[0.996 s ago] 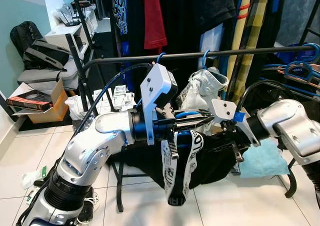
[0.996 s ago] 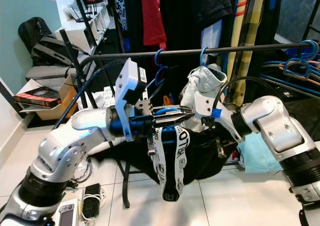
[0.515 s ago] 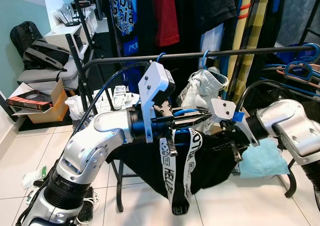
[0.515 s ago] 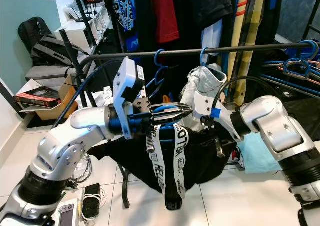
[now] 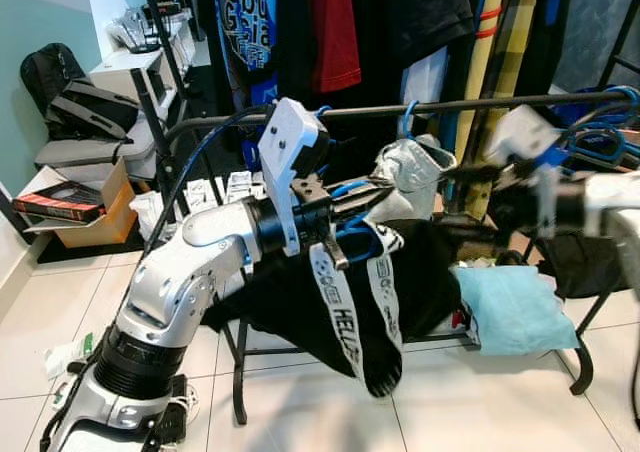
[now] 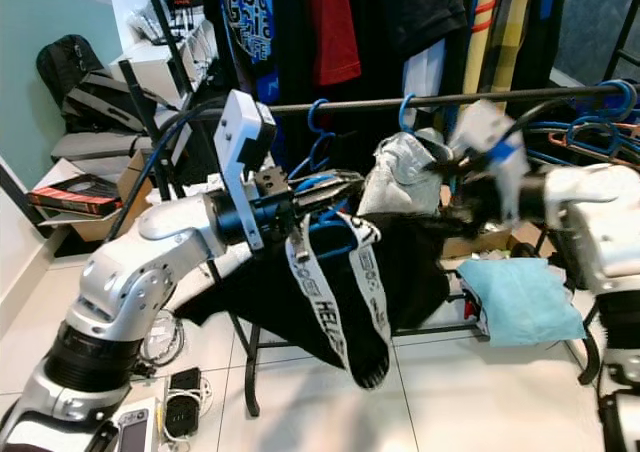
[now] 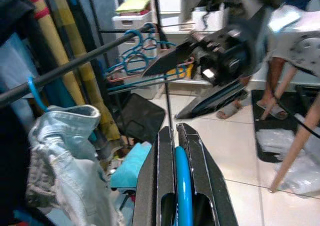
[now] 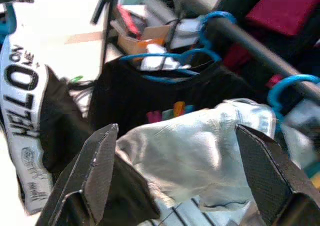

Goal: Hang hanger

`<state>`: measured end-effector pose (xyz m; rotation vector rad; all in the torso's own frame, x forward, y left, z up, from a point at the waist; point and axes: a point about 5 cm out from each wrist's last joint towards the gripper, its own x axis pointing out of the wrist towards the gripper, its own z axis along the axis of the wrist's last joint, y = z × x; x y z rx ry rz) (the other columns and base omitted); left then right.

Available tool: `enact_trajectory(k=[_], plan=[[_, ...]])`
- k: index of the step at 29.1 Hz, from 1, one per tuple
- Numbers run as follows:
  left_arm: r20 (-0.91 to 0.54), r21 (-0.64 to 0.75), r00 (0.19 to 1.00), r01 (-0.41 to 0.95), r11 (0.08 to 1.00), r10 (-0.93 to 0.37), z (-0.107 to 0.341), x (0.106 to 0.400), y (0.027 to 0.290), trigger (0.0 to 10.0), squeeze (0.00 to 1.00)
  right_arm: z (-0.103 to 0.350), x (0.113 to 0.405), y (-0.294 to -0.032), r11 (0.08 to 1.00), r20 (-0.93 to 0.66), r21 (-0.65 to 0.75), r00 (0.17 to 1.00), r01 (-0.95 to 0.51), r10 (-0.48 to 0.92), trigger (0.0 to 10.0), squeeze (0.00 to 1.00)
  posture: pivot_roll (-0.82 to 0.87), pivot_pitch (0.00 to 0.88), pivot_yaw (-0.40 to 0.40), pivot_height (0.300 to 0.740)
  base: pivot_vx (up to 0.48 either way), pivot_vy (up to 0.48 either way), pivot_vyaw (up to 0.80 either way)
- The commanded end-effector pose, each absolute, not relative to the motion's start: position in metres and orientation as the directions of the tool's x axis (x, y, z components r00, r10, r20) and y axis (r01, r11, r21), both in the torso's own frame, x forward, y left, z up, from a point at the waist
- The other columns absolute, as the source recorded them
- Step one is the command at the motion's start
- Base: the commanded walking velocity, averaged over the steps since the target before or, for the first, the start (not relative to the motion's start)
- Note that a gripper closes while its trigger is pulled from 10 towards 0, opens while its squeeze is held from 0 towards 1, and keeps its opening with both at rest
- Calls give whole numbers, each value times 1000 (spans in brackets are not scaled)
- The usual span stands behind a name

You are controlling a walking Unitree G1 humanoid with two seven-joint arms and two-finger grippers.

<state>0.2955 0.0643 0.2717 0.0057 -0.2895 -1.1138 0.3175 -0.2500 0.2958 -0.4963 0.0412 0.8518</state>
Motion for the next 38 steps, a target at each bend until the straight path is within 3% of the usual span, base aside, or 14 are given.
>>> enact_trajectory(k=[1, 9, 11, 12, 15, 19, 20, 21, 22, 24, 25, 27, 28, 38], plan=[[257, 144, 458, 853, 502, -851, 277, 302, 66, 0, 0, 301, 314, -255, 595, -148, -380, 681, -708, 717, 10000, 1000, -109, 0, 80, 740, 0, 0, 0], [279, 97, 522, 820, 565, -806, 275, 308, 64, 0, 0, 295, 304, -253, 611, -70, -309, 658, -729, 750, 10000, 1000, -112, 0, 83, 740, 0, 0, 0], [297, 79, 558, 795, 602, -775, 277, 311, 63, 0, 0, 279, 295, -243, 547, -134, -250, 588, -799, 798, 10000, 914, -111, 0, 82, 740, 0, 0, 0], [317, 61, 588, 771, 634, -745, 280, 314, 63, 0, 0, 264, 289, -233, 502, -182, -196, 535, -842, 825, 10000, 47, -112, 0, 82, 740, 0, 0, 0], [317, 61, 588, 771, 634, -745, 280, 314, 63, 0, 0, 264, 289, -233, 502, -182, -196, 535, -842, 825, 10000, 47, -112, 0, 82, 740, 0, 0, 0], [379, 8, 652, 708, 707, -657, 293, 320, 66, 863, 0, 237, 300, -225, 623, -140, -134, 637, -771, 758, 10000, 0, -105, 0, 81, 740, 0, 0, 0], [390, -6, 659, 700, 714, -643, 296, 321, 67, 3176, 0, 233, 305, -225, 663, -124, -125, 675, -738, 727, 10000, 0, -105, 0, 81, 740, 0, 0, 0], [390, -6, 659, 700, 714, -643, 296, 321, 67, 3176, 0, 233, 305, -225, 663, -124, -125, 675, -738, 727, 10000, 0, -105, 0, 81, 740, 0, 0, 0], [397, -11, 662, 696, 718, -635, 298, 321, 68, 4314, 0, 226, 307, -224, 689, -126, -111, 698, -716, 705, 10000, 0, -104, 0, 80, 740, 0, 0, 0], [397, -11, 662, 696, 718, -635, 298, 321, 68, 4314, 0, 226, 307, -224, 689, -126, -111, 698, -716, 705, 10000, 0, -104, 0, 80, 740, 0, 0, 0], [404, -14, 665, 691, 722, -628, 301, 321, 68, 8745, 0, 217, 309, -222, 712, -142, -98, 718, -695, 681, 10000, 0, -103, 0, 80, 740, 0, 0, 0], [404, -14, 665, 691, 722, -628, 301, 321, 68, 8745, 0, 217, 309, -222, 712, -142, -98, 718, -695, 681, 10000, 0, -103, 0, 80, 740, 0, 0, 0], [410, -17, 664, 691, 723, -625, 303, 320, 67, 10000, 0, 206, 312, -219, 733, -176, -99, 737, -673, 652, 10000, 0, -101, 0, 80, 740, 0, 0, 0], [431, -36, 659, 695, 718, -616, 310, 318, 60, 10000, 0, 187, 320, -205, 779, -224, -110, 780, -617, 585, 10000, 0, -95, 0, 78, 740, 0, 0, 0]])
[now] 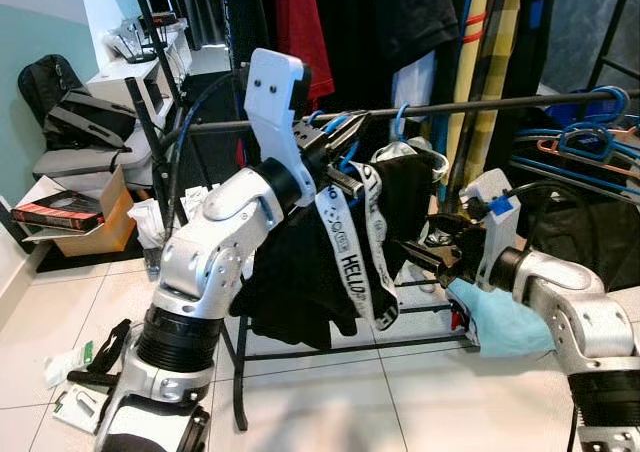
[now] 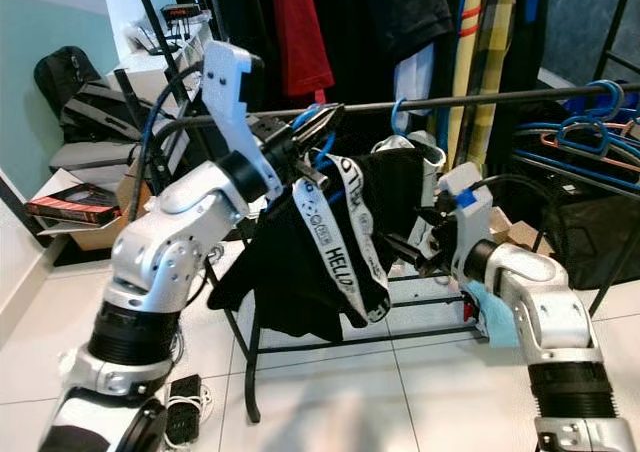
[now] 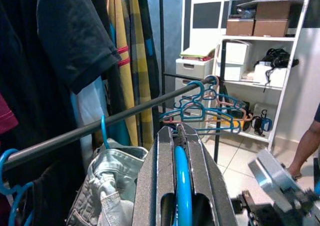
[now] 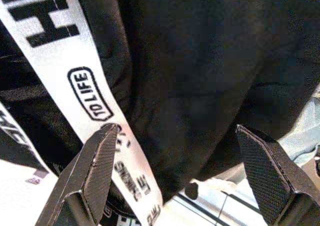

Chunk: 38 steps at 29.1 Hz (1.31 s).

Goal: Hang hanger

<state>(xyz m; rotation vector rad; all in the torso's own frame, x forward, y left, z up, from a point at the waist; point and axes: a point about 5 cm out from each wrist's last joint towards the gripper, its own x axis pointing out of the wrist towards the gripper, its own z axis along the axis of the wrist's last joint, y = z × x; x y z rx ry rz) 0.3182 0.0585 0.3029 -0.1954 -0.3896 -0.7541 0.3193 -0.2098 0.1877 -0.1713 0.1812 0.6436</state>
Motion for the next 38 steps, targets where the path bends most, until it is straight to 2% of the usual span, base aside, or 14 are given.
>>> enact_trajectory(k=[1, 16, 20, 24, 30, 31, 33, 34, 36, 37, 38], plan=[[434, -42, 660, 695, 717, -614, 310, 318, 59, 10000, 0, 184, 318, -201, 767, -234, -105, 765, -633, 599, 10000, 0, -95, 0, 78, 740, 0, 0, 0], [446, -79, 685, 671, 737, -576, 313, 322, 56, 10000, 0, 170, 318, -181, 763, -252, -107, 759, -638, 600, 10000, 0, -93, 0, 77, 740, 0, 0, 0], [448, -76, 682, 673, 736, -578, 314, 321, 56, 10000, 0, 170, 322, -185, 783, -253, -130, 784, -608, 567, 10000, 0, -93, 0, 77, 740, 0, 0, 0], [454, -73, 678, 675, 735, -578, 316, 318, 57, 10000, 0, 172, 329, -196, 837, -243, -176, 847, -518, 473, 10000, 0, -89, 0, 73, 740, 0, 0, 0], [463, -71, 671, 679, 730, -579, 320, 316, 56, 10000, 0, 173, 332, -202, 857, -242, -190, 869, -479, 432, 9843, 0, -90, 0, 73, 740, 0, 0, 0], [468, -69, 665, 684, 726, -582, 322, 314, 55, 10000, 0, 172, 332, -203, 862, -242, -194, 874, -468, 421, 8627, 0, -89, 0, 72, 740, 0, 0, 0], [468, -69, 665, 684, 726, -582, 322, 314, 55, 10000, 0, 172, 332, -203, 862, -242, -194, 874, -468, 421, 8627, 0, -89, 0, 72, 740, 0, 0, 0], [473, -67, 660, 687, 724, -583, 324, 313, 55, 10000, 0, 172, 333, -204, 863, -245, -198, 876, -464, 415, 1882, 0, -89, 0, 71, 740, 0, 0, 0], [473, -67, 660, 687, 724, -583, 324, 313, 55, 10000, 0, 172, 333, -204, 863, -245, -198, 876, -464, 415, 1882, 0, -89, 0, 71, 740, 0, 0, 0], [475, -65, 658, 688, 722, -584, 325, 313, 55, 10000, 0, 171, 333, -204, 864, -246, -201, 878, -461, 411, 0, 0, -87, 0, 69, 740, 0, 0, 0], [475, -65, 658, 688, 722, -584, 325, 313, 55, 10000, 0, 171, 333, -204, 864, -246, -201, 878, -461, 411, 0, 0, -87, 0, 69, 740, 0, 0, 0]])
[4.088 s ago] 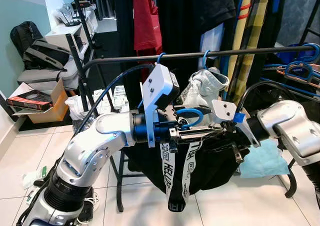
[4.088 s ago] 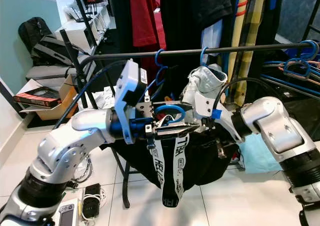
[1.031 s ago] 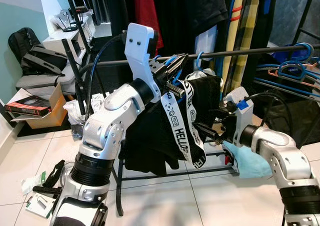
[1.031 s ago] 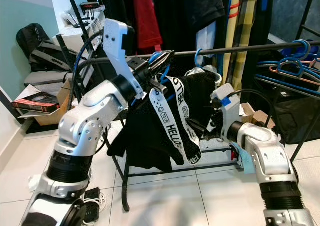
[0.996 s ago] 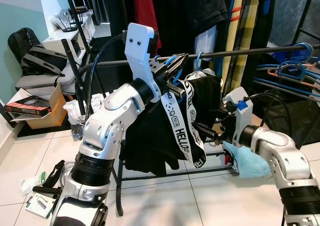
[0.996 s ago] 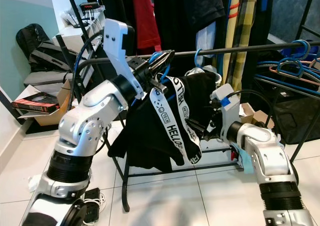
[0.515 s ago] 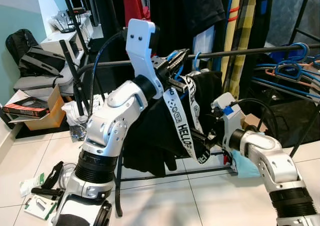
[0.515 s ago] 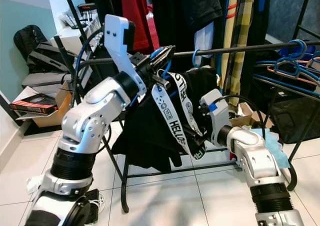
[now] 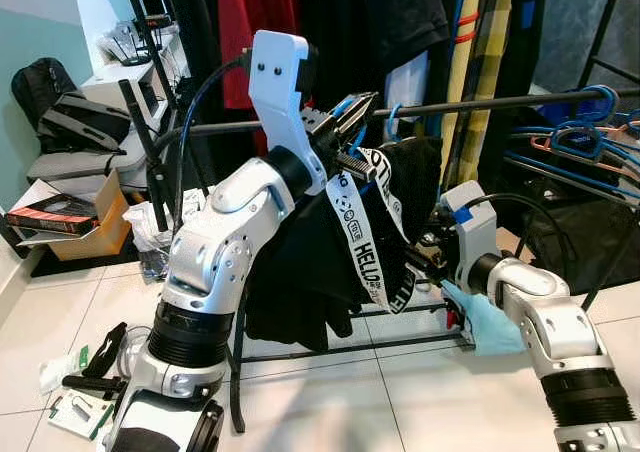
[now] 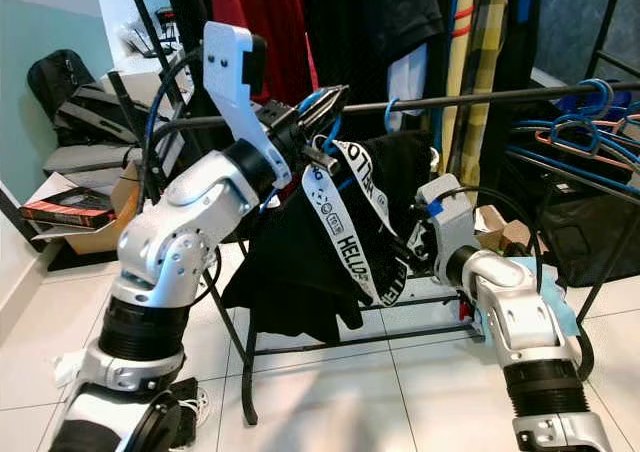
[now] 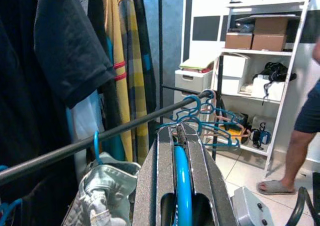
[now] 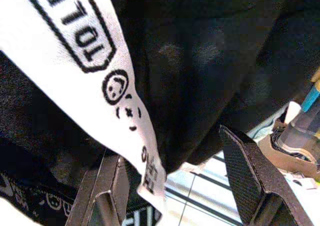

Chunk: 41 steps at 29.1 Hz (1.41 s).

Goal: Hang hanger

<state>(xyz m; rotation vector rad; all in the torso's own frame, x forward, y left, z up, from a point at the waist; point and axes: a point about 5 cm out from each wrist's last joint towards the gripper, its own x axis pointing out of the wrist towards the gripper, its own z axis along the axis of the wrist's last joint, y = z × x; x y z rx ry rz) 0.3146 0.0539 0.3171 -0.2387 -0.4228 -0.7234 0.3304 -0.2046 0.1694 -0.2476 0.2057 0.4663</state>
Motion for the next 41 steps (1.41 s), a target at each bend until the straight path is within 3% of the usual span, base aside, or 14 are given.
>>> enact_trajectory(k=[1, 13, 19, 21, 24, 25, 30, 36, 41], plan=[[475, -65, 658, 688, 722, -584, 325, 313, 55, 10000, 0, 171, 333, -204, 864, -246, -201, 878, -461, 411, 0, 0, -87, 0, 69, 740, 0, 0, 0], [474, -67, 636, 715, 695, -609, 324, 313, 49, 10000, 0, 173, 336, -212, 884, -218, -199, 898, -423, 381, 0, 0, -88, 0, 70, 740, 0, 0, 0], [444, -23, 630, 719, 695, -637, 317, 313, 49, 10000, 0, 187, 337, -214, 898, -136, -134, 905, -419, 402, 0, 0, -82, 0, 73, 740, 0, 0, 0], [362, 126, 644, 682, 720, -674, 298, 314, 51, 10000, 0, 231, 335, -209, 869, 48, 11, 868, -495, 494, 0, 0, -84, 0, 74, 740, 0, 0, 0], [321, 192, 658, 660, 727, -682, 288, 315, 53, 10000, 0, 256, 332, -207, 838, 148, 61, 835, -543, 531, 0, 0, -84, 0, 74, 740, 0, 0, 0], [281, 251, 674, 635, 731, -683, 278, 316, 55, 10000, 0, 283, 329, -207, 803, 237, 99, 797, -588, 555, 0, 0, -84, 0, 74, 740, 0, 0, 0], [242, 293, 710, 596, 748, -661, 261, 316, 56, 10000, 0, 324, 325, -207, 762, 326, 113, 748, -638, 578, 0, 0, -96, 0, 77, 740, 0, 0, 0], [238, 296, 716, 590, 751, -657, 258, 315, 50, 10000, 0, 325, 331, -206, 782, 299, 133, 776, -609, 555, 0, 0, -96, 0, 69, 740, 0, 0, 0], [291, 234, 658, 654, 719, -694, 265, 306, 38, 10000, 0, 290, 348, -199, 841, 99, 180, 860, -510, 501, 0, 0, -96, 0, 68, 740, 0, 0, 0]])
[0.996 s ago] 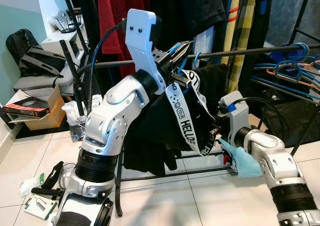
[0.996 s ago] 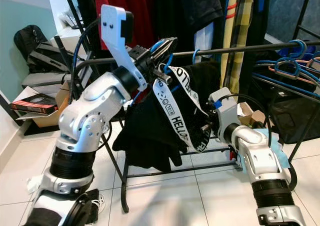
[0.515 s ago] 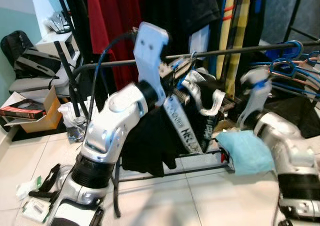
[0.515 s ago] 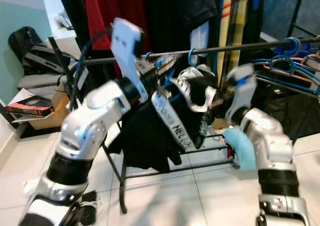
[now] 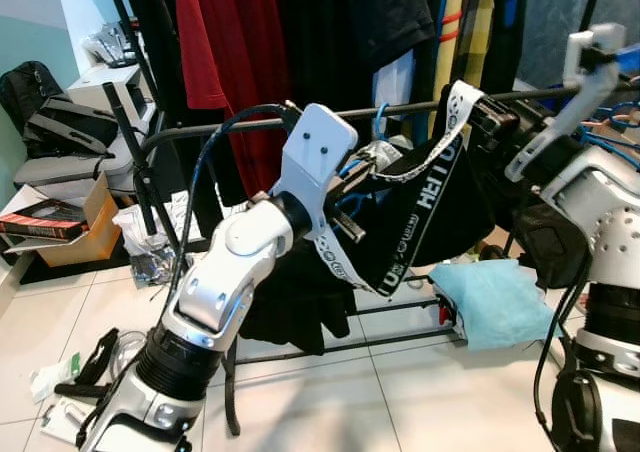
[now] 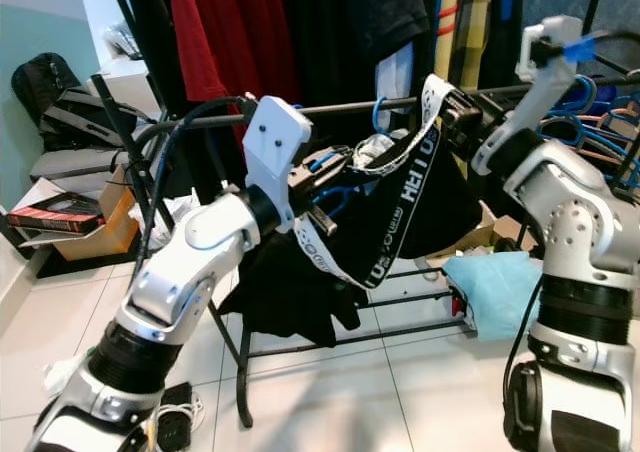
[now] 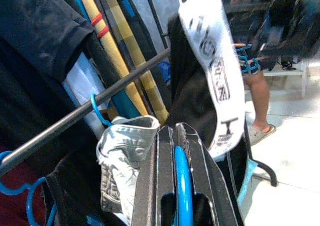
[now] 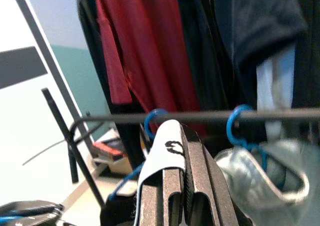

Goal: Hang hanger

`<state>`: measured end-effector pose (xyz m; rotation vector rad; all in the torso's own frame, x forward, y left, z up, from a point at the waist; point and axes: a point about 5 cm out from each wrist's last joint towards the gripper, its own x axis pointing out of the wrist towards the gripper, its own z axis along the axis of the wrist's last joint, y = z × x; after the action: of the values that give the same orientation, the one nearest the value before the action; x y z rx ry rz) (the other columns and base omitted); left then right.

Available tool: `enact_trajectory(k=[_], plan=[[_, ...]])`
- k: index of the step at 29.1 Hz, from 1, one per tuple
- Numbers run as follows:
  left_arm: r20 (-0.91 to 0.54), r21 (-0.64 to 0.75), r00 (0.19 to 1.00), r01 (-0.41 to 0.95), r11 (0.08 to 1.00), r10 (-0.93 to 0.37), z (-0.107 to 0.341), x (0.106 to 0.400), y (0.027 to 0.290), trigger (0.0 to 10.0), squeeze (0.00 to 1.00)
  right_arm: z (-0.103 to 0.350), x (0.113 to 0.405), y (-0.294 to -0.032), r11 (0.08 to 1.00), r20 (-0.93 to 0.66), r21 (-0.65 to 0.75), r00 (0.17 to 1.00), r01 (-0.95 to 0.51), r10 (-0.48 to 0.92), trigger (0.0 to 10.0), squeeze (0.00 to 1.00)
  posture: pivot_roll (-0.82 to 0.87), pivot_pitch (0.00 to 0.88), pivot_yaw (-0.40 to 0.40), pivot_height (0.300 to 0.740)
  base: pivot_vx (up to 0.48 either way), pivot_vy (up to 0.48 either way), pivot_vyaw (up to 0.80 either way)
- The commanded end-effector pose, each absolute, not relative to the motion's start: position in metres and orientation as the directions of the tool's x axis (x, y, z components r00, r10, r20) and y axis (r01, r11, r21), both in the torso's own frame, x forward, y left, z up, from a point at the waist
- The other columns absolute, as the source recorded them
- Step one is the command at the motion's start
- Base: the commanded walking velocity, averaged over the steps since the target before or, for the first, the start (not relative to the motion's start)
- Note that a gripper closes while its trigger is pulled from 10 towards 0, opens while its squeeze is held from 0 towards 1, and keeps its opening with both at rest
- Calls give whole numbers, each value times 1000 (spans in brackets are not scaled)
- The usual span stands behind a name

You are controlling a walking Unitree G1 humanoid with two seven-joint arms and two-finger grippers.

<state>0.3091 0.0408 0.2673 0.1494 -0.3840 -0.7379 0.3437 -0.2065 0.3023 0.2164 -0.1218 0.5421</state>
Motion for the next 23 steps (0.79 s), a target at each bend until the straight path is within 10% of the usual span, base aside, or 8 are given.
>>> enact_trajectory(k=[1, 9, 23], plan=[[291, 234, 658, 654, 719, -694, 265, 306, 38, 10000, 0, 290, 348, -199, 841, 99, 180, 860, -510, 501, 0, 0, -96, 0, 68, 740, 0, 0, 0], [346, 234, 493, 778, 582, -798, 273, 285, 26, 10000, 0, 249, 361, -239, 963, -132, 91, 955, -255, 266, 0, 0, -95, 0, 63, 740, 0, 0, 0], [243, 275, 585, 723, 634, -774, 257, 298, 42, 10000, 0, 239, 355, -288, 992, -183, -124, 983, -21, -2, 0, 0, -86, 0, 61, 740, 0, 0, 0]])
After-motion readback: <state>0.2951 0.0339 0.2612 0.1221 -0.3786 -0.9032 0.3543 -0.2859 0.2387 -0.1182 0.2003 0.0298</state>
